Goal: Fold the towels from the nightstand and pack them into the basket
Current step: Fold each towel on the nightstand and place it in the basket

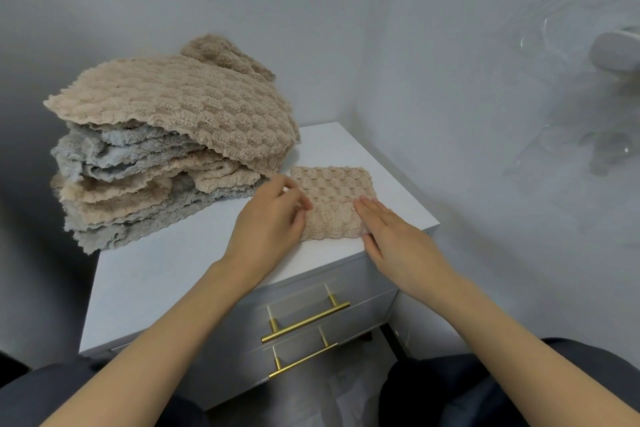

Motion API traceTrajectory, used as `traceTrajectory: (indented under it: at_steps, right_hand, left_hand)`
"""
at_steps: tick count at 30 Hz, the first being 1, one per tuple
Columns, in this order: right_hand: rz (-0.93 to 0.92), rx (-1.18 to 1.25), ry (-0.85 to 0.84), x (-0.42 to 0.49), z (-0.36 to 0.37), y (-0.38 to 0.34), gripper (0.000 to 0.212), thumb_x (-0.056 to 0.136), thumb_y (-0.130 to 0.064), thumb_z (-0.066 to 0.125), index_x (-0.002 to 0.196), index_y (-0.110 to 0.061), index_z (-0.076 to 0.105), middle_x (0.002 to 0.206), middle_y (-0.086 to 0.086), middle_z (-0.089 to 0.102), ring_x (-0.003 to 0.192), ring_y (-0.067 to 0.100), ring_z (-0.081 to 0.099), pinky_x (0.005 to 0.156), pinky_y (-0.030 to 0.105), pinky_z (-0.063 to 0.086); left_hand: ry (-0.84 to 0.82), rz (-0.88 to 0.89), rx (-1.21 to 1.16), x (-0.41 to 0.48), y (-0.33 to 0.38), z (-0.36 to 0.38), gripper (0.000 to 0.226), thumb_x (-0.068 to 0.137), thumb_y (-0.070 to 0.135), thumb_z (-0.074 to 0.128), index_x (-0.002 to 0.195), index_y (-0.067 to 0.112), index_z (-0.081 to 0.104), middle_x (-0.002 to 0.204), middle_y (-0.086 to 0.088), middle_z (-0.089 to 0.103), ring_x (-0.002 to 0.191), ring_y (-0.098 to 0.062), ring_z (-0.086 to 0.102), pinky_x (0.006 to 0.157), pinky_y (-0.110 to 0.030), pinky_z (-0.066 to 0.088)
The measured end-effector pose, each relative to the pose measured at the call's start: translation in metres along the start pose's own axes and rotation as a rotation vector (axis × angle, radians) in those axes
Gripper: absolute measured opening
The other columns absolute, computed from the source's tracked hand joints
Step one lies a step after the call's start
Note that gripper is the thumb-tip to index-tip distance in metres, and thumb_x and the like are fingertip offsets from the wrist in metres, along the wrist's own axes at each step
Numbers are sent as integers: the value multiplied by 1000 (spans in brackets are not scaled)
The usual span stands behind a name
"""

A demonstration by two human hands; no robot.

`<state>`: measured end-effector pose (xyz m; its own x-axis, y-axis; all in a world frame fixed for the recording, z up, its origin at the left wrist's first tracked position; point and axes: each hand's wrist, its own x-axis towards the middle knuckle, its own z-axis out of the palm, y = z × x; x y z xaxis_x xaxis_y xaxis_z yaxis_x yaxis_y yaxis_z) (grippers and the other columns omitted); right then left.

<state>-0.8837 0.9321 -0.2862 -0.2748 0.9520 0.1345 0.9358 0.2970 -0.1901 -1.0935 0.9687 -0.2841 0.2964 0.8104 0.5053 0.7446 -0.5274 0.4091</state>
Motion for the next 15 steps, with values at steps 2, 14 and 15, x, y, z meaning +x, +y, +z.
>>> traceTrajectory:
  at_steps: [2, 14, 15]
  right_hand:
    - [-10, 19, 12, 1, -1, 2, 52, 103, -19, 33, 152, -23, 17, 160, -4, 15, 146, 10, 15, 114, 26, 21]
    - [-78, 55, 129, 12, -8, 12, 43, 93, -9, 47, 134, -20, 53, 127, -9, 53, 123, 10, 40, 89, 20, 39]
    - [-50, 111, 122, 13, -10, 12, 40, 94, -12, 46, 133, -20, 53, 118, -11, 54, 118, 11, 42, 85, 20, 37]
  left_hand:
    - [-39, 154, 35, 0, -2, -2, 16, 89, 7, 59, 100, 12, 70, 102, 1, 64, 93, -20, 59, 80, -36, 48]
    - [-202, 16, -103, -1, -18, -10, 33, 87, 18, 62, 119, 18, 65, 110, 4, 67, 102, -11, 59, 90, -22, 43]
    - [-209, -35, -149, 0, -18, -11, 27, 88, 19, 61, 114, 18, 68, 106, 5, 69, 97, -10, 60, 87, -26, 46]
